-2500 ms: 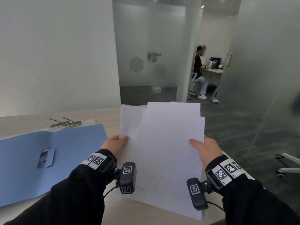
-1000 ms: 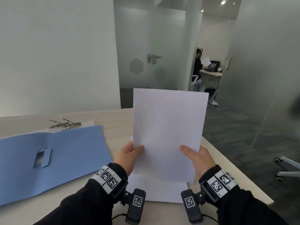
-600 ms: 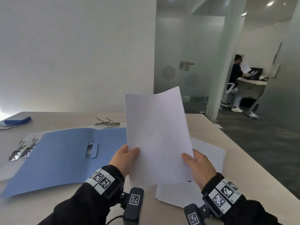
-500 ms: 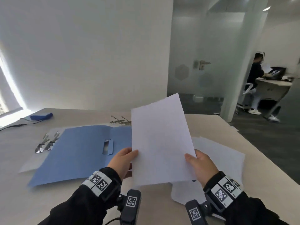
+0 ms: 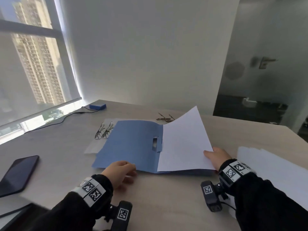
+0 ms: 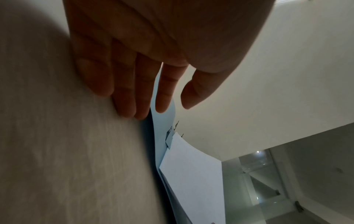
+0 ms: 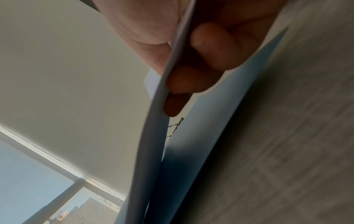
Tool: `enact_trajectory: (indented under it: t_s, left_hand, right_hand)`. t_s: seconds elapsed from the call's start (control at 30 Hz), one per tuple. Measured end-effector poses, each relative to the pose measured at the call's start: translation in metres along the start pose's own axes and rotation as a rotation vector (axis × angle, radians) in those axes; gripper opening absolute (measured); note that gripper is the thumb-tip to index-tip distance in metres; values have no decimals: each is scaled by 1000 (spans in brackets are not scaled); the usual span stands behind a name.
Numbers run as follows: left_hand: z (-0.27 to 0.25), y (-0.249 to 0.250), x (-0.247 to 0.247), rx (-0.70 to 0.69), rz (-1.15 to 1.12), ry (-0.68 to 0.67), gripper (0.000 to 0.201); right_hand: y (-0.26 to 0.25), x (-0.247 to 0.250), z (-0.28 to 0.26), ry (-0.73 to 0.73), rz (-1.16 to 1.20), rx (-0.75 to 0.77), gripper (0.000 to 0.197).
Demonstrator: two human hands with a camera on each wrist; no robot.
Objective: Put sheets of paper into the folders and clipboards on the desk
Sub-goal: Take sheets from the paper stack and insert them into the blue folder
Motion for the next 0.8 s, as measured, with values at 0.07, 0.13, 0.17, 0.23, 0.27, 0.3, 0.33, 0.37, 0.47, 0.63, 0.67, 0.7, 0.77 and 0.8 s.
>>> enact_trajectory:
  t_s: [0.07, 0.13, 0.17, 0.23, 0.27, 0.3, 0.33, 0.37, 0.47, 0.63, 0.67, 0.7, 0.77, 0.8]
  left_hand:
    - [0, -2, 4, -3, -14, 8, 17]
    - [2, -4, 5, -18, -41, 23, 15]
    - [4, -4, 7, -33, -63, 46, 12]
    - [8, -4, 13, -78, -151, 108, 5]
    - [10, -3, 15, -110, -218, 137, 7]
    - [12, -2, 17, -136, -298, 157, 11]
    - [12, -1, 18, -154, -387, 166, 15]
    - [13, 0, 18, -164, -485, 163, 18]
    - [16, 7, 8, -157, -718, 112, 19]
    - [28, 27, -21, -169, -577, 45, 20]
    - [31, 29, -25, -163, -552, 51, 23]
    - [33, 31, -27, -160, -536, 61, 24]
    - [36, 34, -30, -163, -519, 75, 22]
    - [37, 36, -32, -171, -514, 72, 20]
  right_hand:
    - [-3, -8, 2, -9, -9, -13, 13]
    - [-3, -16, 2, -21, 14, -26, 11]
    - [-2, -20, 1, -29, 25, -35, 11]
    - [1, -26, 3, -37, 25, -42, 11]
    - [3, -28, 4, -40, 22, -38, 12]
    - [5, -30, 5, -47, 27, -39, 13]
    - [6, -32, 5, -61, 46, -43, 14]
    - [8, -35, 5, -74, 70, -53, 15]
    - [8, -40, 3, -100, 145, -78, 14]
    - [11, -39, 5, -109, 189, -82, 19]
    - [12, -39, 5, -116, 191, -86, 21]
    - [13, -39, 6, -124, 197, -92, 21]
    - [14, -39, 5, -131, 243, -114, 18]
    - [15, -39, 6, -133, 261, -121, 18]
Point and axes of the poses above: each hand's wrist, its own z-axis towards the middle knuckle, its own x-axis out of the back of the hand, y = z × x, the point moved 6 cm from there along z, towards the middle knuckle, and after that the axes turned 3 degrees about -y, right-handed, at the moved point
